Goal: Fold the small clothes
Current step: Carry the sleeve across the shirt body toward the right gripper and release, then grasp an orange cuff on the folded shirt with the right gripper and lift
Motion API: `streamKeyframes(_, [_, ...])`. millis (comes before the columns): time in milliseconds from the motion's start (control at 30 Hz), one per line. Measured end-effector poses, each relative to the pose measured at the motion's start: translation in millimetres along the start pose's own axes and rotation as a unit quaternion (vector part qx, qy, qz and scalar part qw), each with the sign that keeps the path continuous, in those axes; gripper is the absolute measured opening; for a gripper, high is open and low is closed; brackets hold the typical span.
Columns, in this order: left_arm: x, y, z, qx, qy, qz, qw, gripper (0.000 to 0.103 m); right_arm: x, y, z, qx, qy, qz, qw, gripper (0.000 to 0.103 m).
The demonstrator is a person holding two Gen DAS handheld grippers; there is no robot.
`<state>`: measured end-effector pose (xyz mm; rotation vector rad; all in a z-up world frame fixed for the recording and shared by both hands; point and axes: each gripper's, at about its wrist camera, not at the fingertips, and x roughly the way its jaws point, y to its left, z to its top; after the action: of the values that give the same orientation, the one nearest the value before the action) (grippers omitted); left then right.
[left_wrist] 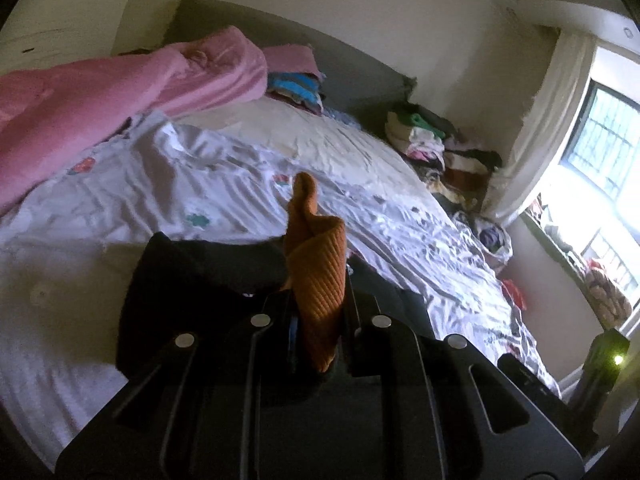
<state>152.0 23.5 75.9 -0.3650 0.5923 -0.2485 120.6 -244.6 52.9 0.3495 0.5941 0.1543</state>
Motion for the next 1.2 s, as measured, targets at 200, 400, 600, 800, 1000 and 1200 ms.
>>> streamKeyframes(200, [26.9,-15.9,-15.8,0.019,0.033,-0.021,0.9991,0.009,-1.6,-16.0,-1.5,0.015,-0.002,-0.018,1.000,0.097])
streamKeyframes(400, [49.5,-34.7,-34.9,0.047,0.065,-0.034,0.9962,0.009,-1.4,-28.6,-1.9,0.025,-0.002,-0.037,0.999,0.097])
streamKeyframes(600, [68.6,-46.5,-53.9,0.068,0.099,-0.057,0.9911,0.009,0.8,-39.6,-3.9,0.035,0.003,-0.051,0.998,0.097])
streamKeyframes(800, [84.1,-55.1,-75.4,0.090,0.140,-0.085,0.9824,0.018,5.8,-49.6,-7.7,0.050,0.014,-0.066,0.996,0.097])
streamKeyframes(1000, [93.7,-58.1,-95.8,0.102,0.178,-0.116,0.9720,0.040,12.9,-58.7,-11.4,0.064,0.029,-0.082,0.994,0.097])
streamKeyframes(1200, [85.7,-40.1,-88.7,0.082,0.175,-0.113,0.9746,0.065,25.3,-59.1,-16.8,0.068,0.053,-0.082,0.993,0.097])
